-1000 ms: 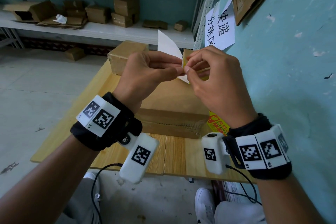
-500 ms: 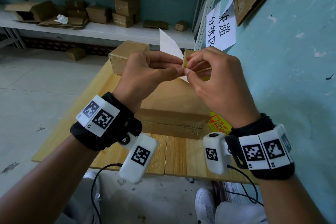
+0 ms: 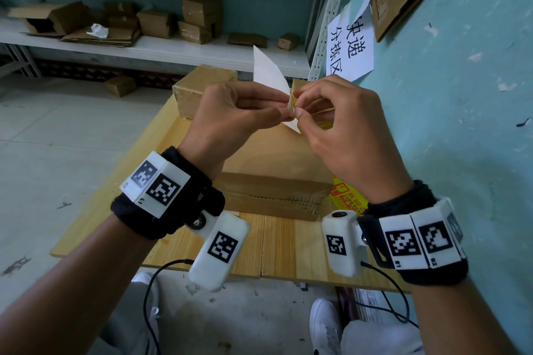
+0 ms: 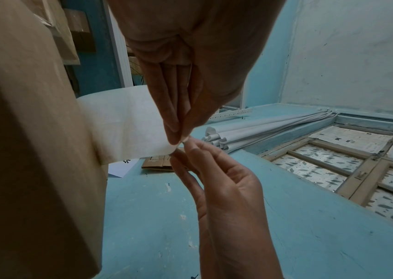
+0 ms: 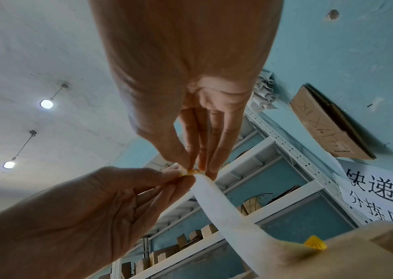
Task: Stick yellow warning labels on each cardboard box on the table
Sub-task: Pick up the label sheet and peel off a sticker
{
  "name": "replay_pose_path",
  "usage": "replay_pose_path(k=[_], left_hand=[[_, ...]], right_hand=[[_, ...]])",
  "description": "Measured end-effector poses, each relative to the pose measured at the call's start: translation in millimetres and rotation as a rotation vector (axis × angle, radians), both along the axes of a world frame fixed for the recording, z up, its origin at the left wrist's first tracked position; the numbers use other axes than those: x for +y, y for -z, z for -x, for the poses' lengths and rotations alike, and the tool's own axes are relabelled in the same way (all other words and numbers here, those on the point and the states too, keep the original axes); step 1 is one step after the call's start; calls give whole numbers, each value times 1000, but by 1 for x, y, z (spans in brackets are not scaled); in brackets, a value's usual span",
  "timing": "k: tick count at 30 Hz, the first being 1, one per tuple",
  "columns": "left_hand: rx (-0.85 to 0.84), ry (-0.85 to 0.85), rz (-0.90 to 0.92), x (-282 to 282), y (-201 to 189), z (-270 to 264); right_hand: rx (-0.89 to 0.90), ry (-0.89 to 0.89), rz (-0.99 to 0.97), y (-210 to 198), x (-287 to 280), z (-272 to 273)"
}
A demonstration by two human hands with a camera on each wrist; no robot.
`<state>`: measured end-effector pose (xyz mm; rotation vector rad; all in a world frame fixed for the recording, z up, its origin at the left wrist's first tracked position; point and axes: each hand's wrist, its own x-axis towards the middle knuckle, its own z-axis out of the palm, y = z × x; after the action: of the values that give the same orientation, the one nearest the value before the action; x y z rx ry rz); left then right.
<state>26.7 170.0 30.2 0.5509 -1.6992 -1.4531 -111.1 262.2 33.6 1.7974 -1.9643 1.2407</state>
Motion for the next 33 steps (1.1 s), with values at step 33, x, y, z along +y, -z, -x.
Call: replay_pose_path(k=[33], left_hand=[[-61, -15, 50, 3, 1, 3]], right_hand=[[5, -12, 27, 0, 1, -3]])
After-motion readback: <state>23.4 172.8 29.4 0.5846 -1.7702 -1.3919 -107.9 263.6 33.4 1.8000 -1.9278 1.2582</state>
